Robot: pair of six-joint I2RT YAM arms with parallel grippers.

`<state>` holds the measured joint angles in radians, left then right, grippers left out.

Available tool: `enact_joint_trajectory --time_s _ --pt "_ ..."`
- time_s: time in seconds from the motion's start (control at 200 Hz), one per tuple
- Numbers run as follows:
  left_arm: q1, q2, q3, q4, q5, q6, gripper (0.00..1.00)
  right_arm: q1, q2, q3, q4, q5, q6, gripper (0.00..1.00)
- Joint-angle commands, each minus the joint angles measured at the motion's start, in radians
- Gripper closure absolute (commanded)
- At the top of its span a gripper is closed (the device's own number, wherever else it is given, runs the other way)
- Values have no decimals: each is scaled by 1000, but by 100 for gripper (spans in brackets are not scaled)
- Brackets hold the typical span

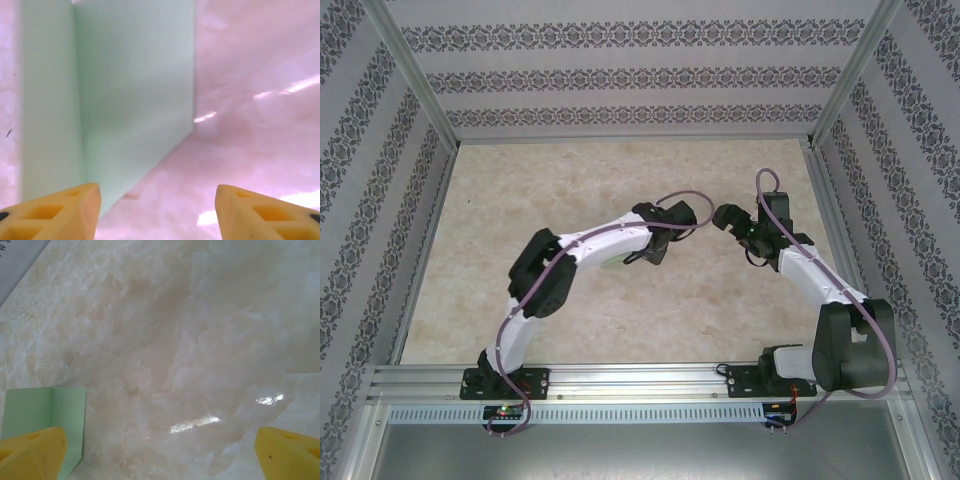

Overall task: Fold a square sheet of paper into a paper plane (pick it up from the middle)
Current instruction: Turn over the paper at the center of the table, then third fold the triangle at the center of the table.

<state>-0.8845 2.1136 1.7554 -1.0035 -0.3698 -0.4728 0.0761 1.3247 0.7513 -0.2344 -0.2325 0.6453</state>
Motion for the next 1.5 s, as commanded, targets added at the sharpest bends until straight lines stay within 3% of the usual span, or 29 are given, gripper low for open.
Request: enact_joint_trajectory --time_s 0.0,0.11,0.33,0.594,0.839,1.024,1.339,1.494 --pt "46 -142 -78 150 181 -40 34 3 48 38 13 -126 -10 5" --pt "118 -241 -206 254 262 -73 31 56 95 55 30 -199 2 7" --pt "274 -394 -475 440 379 -160 29 260 193 103 87 -241 61 9" --pt "379 -398 -656 572 485 -232 33 435 357 170 154 -282 169 20" --pt "423 -371 -734 680 602 -284 38 491 421 154 284 -332 300 30" --pt "434 -371 -741 683 605 -286 38 523 479 168 316 -357 343 36" --pt "444 -373 -750 678 598 -292 38 537 513 165 342 -368 368 37" --pt "447 -381 -753 675 594 -294 39 549 530 174 391 -396 393 46"
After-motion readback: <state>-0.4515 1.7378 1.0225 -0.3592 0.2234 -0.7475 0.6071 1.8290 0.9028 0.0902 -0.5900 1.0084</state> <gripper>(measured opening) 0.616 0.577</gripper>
